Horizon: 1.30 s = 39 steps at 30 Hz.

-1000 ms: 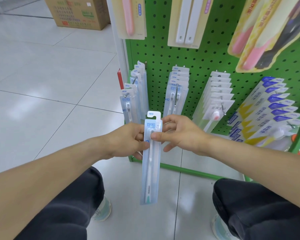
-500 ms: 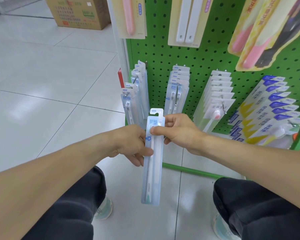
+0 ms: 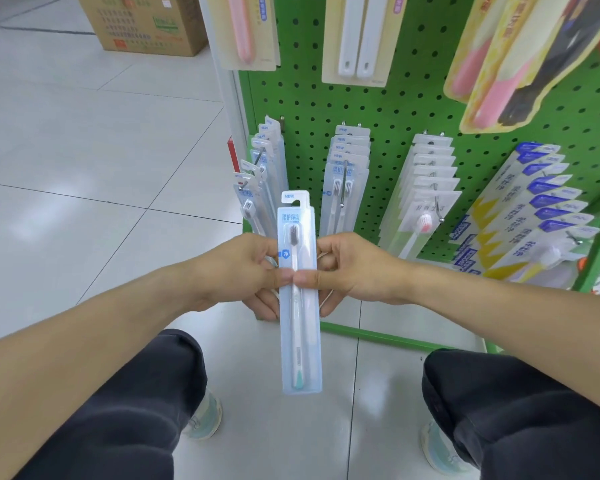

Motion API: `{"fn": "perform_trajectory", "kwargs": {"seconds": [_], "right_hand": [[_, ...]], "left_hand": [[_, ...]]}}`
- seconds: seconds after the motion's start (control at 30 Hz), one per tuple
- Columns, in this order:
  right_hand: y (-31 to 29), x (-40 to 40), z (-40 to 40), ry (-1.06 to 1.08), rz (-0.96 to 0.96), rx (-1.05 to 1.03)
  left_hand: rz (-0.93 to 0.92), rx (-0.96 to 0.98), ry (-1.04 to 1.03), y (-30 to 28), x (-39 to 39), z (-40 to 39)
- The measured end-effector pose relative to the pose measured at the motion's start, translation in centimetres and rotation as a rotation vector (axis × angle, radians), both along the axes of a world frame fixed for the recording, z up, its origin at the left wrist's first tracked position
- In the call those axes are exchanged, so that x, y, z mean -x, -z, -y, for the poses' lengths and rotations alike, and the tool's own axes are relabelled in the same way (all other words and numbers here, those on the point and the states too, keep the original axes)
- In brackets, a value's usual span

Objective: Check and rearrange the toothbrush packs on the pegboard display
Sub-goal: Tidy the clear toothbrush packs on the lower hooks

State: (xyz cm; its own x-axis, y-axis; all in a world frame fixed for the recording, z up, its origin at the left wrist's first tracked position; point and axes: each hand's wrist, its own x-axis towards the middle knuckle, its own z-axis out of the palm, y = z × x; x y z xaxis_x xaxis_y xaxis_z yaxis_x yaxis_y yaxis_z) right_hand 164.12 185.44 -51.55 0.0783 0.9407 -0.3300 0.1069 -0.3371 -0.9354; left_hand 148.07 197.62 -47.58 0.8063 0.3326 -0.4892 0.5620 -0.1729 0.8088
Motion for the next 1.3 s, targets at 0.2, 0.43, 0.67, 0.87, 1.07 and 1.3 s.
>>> {"fn": "perform_trajectory", "kwargs": {"seconds": [0.2,0.43,0.67,0.87,1.07,1.3], "right_hand": [[-0.9,-0.5,0.3,-0.043,0.020,0.011],[-0.6,0.4,0.4,-0.010,0.054,-0.050],[-1.6,0.3,0.3,0.024,0.008,-0.093],[-2.5,-0.3,0.4,0.020,0.028,-0.103],[-2.9,0.0,0.7,0.001,-0.027,-0.081],[-2.9,0.1,0.6,0.027,0.020,-0.092]], "left_hand": [[0.090,0.013,-0.078,-0.4,0.2,0.2],[0.187,-0.114,-0.163,-0.7,0.0,-0.6],[0.216,-0.212,-0.176,-1.2,0.4,-0.6],[0.224,-0.086,-0.169,-1.1,0.5,-0.4],[0.182,-0.074,-0.171,-1.0,0.6,-0.1],[0.070,0.033,0.004,-1.3,1.0,-0.1]]}}
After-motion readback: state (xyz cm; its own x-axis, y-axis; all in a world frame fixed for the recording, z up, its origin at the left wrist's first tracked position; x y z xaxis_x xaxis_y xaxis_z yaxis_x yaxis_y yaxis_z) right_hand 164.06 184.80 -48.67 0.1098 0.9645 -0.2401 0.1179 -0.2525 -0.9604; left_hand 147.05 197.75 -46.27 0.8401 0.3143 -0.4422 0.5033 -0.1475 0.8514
